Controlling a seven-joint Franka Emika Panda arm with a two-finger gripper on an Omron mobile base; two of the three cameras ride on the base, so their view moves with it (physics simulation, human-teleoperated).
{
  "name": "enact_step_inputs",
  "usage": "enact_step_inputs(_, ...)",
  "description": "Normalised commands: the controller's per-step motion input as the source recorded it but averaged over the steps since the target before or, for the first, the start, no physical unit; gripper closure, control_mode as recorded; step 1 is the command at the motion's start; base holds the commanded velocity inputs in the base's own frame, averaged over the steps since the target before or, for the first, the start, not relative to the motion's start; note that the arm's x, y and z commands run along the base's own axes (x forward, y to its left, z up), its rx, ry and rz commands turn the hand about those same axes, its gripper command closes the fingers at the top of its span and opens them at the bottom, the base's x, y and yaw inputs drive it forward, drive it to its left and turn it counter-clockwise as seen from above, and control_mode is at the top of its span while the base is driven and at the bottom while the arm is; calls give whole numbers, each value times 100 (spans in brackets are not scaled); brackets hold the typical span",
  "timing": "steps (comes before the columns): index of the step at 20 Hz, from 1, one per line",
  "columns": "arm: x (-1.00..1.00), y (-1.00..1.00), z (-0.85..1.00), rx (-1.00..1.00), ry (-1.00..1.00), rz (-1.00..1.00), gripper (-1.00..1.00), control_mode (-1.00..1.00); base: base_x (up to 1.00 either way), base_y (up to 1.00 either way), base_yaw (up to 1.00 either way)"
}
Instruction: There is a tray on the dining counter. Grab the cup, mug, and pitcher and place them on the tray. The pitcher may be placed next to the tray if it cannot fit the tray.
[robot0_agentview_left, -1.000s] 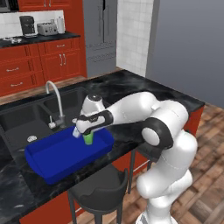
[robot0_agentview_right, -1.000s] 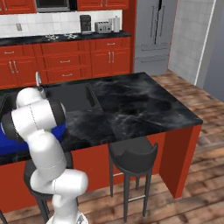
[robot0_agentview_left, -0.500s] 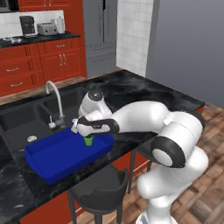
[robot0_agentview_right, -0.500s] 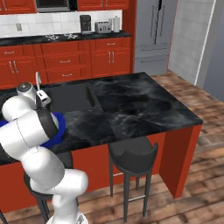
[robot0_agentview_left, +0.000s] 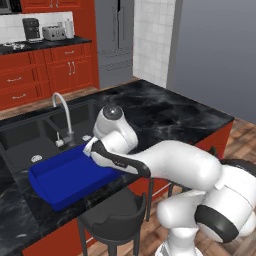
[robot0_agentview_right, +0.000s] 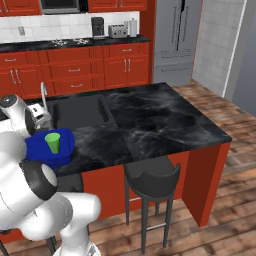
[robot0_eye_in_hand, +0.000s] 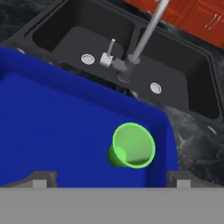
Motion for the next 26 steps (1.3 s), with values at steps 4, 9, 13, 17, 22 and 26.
enact_step_inputs(4,-84,-39,60,0,3,-25,-100,-100,0,0,0)
enact_step_inputs(9,-69,-46,80,3,15,-25,-100,-100,0,0,0)
enact_step_inputs(13,-58,-57,57,4,28,-23,-100,-100,0,0,0)
enact_step_inputs(17,-50,-50,22,1,31,-24,-100,-100,0,0,0)
enact_step_inputs(22,-35,-26,1,0,29,-20,-100,-100,0,0,0)
enact_step_inputs(26,-7,-13,-1,0,25,-11,-100,-100,0,0,0)
